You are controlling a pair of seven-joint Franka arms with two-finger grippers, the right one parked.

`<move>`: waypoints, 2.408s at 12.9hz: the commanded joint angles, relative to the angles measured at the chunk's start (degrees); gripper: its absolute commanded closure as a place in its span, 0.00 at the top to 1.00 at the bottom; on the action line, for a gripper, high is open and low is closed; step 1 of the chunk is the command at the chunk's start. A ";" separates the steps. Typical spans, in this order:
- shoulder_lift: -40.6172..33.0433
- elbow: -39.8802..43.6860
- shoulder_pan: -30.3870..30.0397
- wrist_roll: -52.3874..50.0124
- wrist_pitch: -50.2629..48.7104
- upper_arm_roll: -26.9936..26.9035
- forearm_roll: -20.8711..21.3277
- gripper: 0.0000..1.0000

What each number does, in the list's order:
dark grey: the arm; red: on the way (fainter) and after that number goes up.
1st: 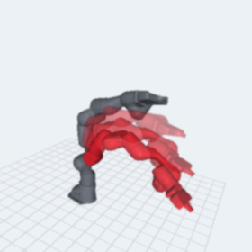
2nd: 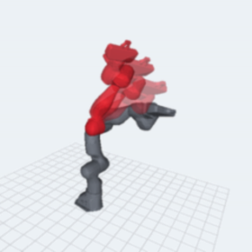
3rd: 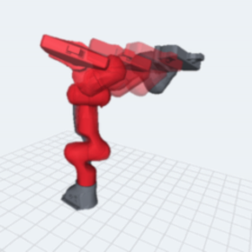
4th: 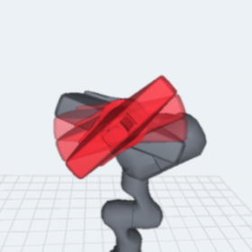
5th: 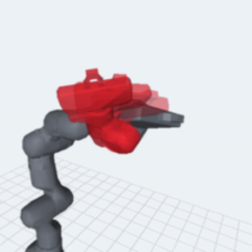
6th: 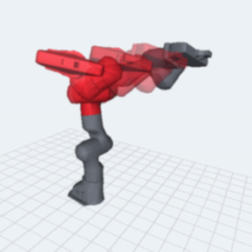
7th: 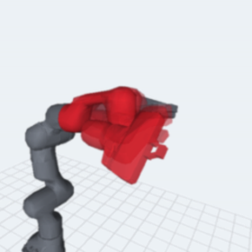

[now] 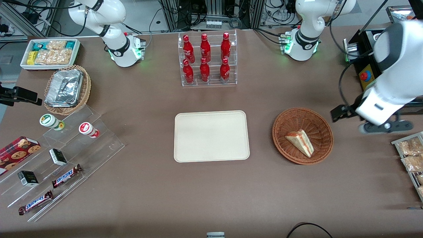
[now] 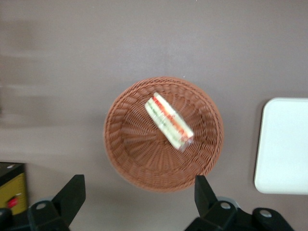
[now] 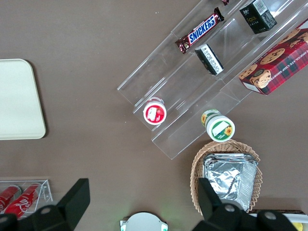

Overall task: Place sandwich from basket to tray
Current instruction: 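Move the left gripper down over the wrapped sandwich in the wicker basket, then close the left gripper on the sandwich's wrapped end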

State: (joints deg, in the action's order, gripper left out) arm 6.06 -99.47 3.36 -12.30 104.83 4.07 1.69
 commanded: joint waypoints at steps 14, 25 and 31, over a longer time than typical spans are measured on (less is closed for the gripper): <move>6.24 -29.02 5.60 -38.06 43.78 -0.03 -0.37 1.00; 9.15 -25.44 5.25 -34.63 39.69 -0.38 0.16 0.00; 6.59 -7.00 9.45 -35.42 12.71 0.94 3.14 0.00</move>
State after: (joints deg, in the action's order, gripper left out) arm 12.40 -112.90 9.43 -47.33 123.90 5.07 3.76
